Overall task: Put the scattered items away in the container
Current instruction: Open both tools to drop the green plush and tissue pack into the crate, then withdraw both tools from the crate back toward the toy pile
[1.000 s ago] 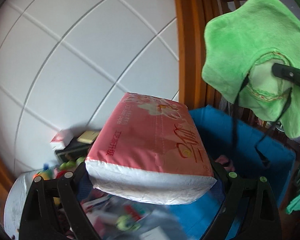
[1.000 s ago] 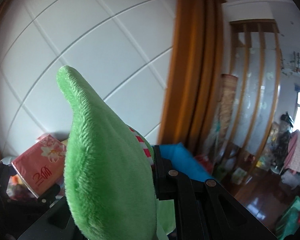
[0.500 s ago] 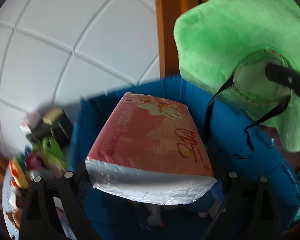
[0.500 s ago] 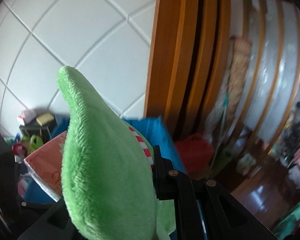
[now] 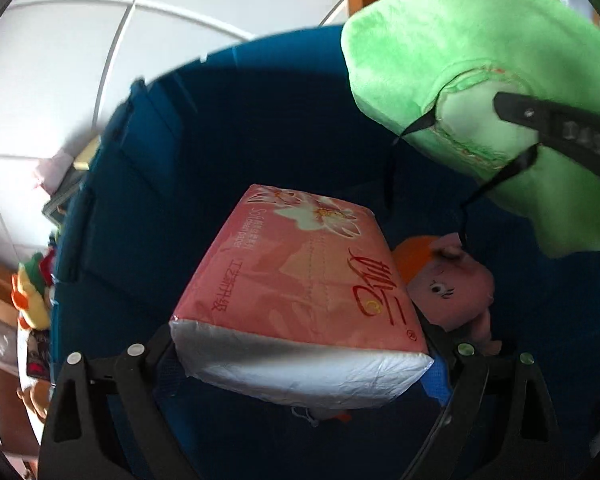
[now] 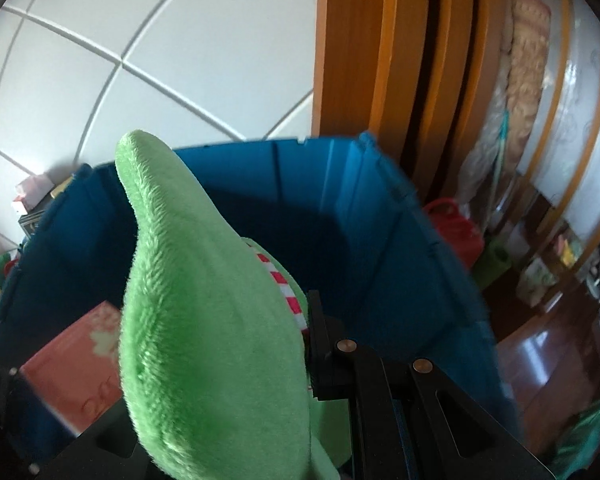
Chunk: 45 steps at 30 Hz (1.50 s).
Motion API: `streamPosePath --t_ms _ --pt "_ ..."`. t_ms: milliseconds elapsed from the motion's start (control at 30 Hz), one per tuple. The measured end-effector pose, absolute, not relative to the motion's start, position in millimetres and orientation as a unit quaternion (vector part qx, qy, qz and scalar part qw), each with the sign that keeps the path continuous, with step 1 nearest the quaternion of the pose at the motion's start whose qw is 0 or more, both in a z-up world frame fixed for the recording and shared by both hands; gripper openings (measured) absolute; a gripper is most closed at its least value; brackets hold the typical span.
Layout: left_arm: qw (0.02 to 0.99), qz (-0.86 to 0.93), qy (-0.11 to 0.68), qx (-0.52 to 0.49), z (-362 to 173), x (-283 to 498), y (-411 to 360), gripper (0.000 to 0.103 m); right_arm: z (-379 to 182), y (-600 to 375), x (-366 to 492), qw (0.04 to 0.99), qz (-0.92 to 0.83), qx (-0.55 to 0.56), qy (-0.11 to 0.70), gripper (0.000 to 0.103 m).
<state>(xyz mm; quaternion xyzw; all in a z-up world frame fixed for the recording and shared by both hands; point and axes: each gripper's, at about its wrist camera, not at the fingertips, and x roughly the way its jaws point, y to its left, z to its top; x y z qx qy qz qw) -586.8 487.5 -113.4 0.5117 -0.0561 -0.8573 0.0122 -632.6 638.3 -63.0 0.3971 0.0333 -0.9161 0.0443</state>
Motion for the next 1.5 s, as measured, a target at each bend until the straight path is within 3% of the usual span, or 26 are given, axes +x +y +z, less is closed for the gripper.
streamPosePath --t_ms 600,700,767,800,867,900,1100,1233,1500 --pt "0.022 -0.846 -0.094 0.524 -126 -588 501 0.102 -88 635 -655 0.065 -0.901 0.429 0.011 0.012" --pt "0.020 -0.843 -0.091 0.530 -126 -584 504 0.102 -91 637 -656 0.063 -0.899 0.433 0.011 0.023" --pt "0.020 -0.843 -0.093 0.530 -126 -585 501 0.102 -94 637 -656 0.045 -0.898 0.438 0.020 0.039" --pt "0.020 -0.843 -0.094 0.530 -126 -585 502 0.102 -96 638 -656 0.035 -0.897 0.440 0.022 0.042" --pt "0.018 -0.843 -0.096 0.529 -125 -584 504 0.102 -98 642 -656 0.017 -0.895 0.444 0.022 0.061" --pt "0.017 -0.843 -0.096 0.529 -125 -583 504 0.102 -99 646 -658 0.010 -0.895 0.446 0.021 0.064" --pt "0.015 -0.843 -0.101 0.527 -129 -582 504 0.102 -95 643 -655 0.012 -0.896 0.443 0.025 0.067" --pt "0.016 -0.842 -0.101 0.529 -126 -580 504 0.102 -95 640 -654 0.012 -0.895 0.445 0.033 0.080" --pt "0.014 -0.846 -0.099 0.524 -125 -577 502 0.102 -104 643 -659 0.009 -0.884 0.466 0.044 0.080"
